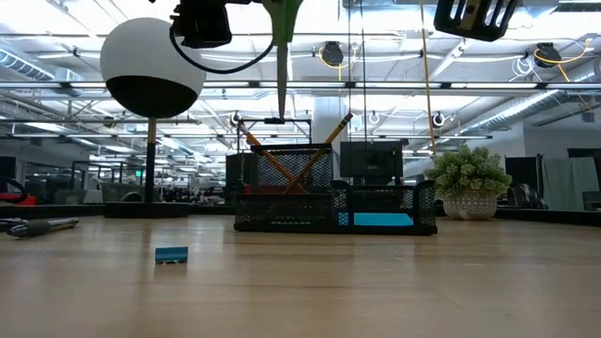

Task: Pick and place office supplies into organizer
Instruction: Put the green scissors into the desk organizer

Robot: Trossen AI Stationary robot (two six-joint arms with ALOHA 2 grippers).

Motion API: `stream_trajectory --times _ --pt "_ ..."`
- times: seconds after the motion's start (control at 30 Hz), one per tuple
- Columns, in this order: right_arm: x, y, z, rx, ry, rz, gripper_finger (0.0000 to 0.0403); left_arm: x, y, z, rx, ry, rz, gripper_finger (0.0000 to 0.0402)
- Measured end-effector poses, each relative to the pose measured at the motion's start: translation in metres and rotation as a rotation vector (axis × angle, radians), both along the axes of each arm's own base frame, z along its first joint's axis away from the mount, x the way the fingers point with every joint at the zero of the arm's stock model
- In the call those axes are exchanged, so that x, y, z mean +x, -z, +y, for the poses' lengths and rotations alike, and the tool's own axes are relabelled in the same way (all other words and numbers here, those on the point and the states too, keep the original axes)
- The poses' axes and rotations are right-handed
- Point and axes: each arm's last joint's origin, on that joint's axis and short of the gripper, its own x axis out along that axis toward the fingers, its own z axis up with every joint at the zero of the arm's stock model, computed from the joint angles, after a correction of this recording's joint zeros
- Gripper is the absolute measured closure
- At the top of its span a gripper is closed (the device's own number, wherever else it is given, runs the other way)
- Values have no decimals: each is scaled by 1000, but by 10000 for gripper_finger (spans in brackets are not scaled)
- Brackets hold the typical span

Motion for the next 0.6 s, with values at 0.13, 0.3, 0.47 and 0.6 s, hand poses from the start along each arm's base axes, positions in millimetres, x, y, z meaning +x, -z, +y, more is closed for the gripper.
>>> stream_trajectory --times 0.13,0.3,0.47,0.6 --pt "0 0 0 0 0 0 298 -1 1 -3 8 16 10 382" --pt "0 0 0 0 1 0 298 2 7 -5 13 25 32 392" --pt "0 0 0 0 0 0 298 8 13 -6 13 39 31 393" --pt "0 0 0 0 1 0 298 12 17 -6 12 48 32 383"
